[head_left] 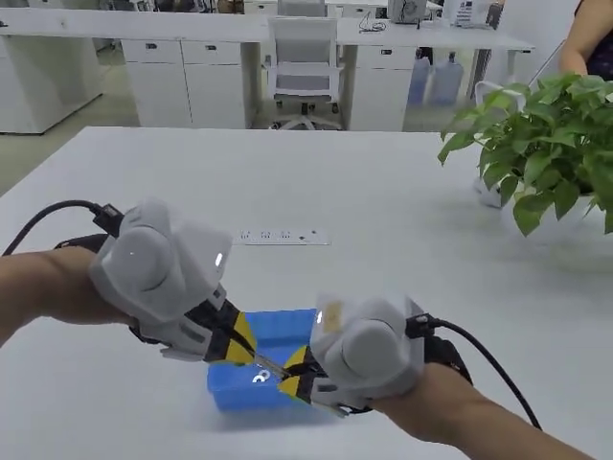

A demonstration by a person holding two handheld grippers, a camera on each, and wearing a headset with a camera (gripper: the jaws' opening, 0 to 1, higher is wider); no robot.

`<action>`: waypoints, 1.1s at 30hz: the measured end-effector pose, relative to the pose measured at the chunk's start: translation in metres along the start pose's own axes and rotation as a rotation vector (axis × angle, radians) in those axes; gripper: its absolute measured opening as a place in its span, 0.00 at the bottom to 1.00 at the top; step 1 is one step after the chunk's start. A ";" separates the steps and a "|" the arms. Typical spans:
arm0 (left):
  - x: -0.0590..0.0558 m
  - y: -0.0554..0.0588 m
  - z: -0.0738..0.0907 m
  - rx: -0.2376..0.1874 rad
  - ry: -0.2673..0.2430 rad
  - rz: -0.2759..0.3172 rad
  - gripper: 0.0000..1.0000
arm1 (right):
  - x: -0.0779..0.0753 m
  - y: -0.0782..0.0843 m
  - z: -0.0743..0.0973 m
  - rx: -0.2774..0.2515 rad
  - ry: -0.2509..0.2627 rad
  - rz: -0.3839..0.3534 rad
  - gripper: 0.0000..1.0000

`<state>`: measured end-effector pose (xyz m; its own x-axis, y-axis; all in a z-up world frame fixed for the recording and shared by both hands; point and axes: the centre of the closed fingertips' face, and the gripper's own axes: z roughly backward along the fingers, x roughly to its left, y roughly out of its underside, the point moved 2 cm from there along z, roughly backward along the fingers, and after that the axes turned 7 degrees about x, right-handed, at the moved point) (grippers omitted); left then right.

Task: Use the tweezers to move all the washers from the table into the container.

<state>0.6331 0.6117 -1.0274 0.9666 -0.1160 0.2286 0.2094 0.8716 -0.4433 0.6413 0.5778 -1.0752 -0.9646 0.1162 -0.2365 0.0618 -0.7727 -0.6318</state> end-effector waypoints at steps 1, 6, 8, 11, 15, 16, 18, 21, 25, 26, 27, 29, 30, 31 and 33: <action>-0.002 0.002 -0.002 0.009 0.002 -0.003 0.06 | 0.003 0.001 0.000 0.000 -0.007 -0.003 0.07; -0.009 0.012 -0.013 0.032 0.013 -0.001 0.06 | 0.012 0.006 -0.002 0.017 -0.032 0.014 0.06; -0.013 0.013 -0.016 0.032 0.017 0.003 0.06 | 0.016 0.008 -0.003 0.024 -0.044 0.021 0.06; -0.019 0.016 -0.021 0.027 0.020 0.015 0.06 | 0.021 0.011 -0.004 0.032 -0.061 0.029 0.06; -0.026 0.021 -0.028 0.028 0.019 0.029 0.06 | 0.026 0.014 -0.008 0.045 -0.081 0.042 0.07; -0.028 0.023 -0.031 0.030 0.019 0.032 0.06 | 0.028 0.016 -0.010 0.050 -0.091 0.045 0.07; -0.032 0.025 -0.036 0.030 0.023 0.042 0.06 | 0.031 0.018 -0.012 0.056 -0.102 0.052 0.07; -0.037 0.028 -0.043 0.026 0.031 0.057 0.06 | 0.037 0.025 -0.016 0.072 -0.124 0.058 0.07; -0.045 0.032 -0.054 0.035 0.037 0.061 0.06 | 0.044 0.032 -0.023 0.089 -0.151 0.057 0.07; -0.047 0.033 -0.058 0.040 0.042 0.061 0.06 | 0.045 0.034 -0.024 0.093 -0.153 0.060 0.07; -0.048 0.033 -0.060 0.041 0.041 0.061 0.06 | 0.047 0.036 -0.026 0.101 -0.156 0.064 0.07; -0.052 0.035 -0.064 0.044 0.050 0.068 0.06 | 0.051 0.039 -0.028 0.111 -0.167 0.069 0.08; -0.054 0.035 -0.066 0.045 0.052 0.070 0.06 | 0.053 0.041 -0.030 0.113 -0.173 0.068 0.08; -0.055 0.036 -0.067 0.045 0.053 0.073 0.06 | 0.053 0.042 -0.031 0.114 -0.172 0.069 0.08; -0.056 0.037 -0.070 0.043 0.055 0.086 0.06 | 0.054 0.044 -0.033 0.115 -0.175 0.065 0.08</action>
<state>0.5971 0.6173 -1.1175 0.9877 -0.0646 0.1426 0.1197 0.8987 -0.4218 0.6001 0.5702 -1.1404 -0.9900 -0.0385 -0.1354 0.1051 -0.8425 -0.5284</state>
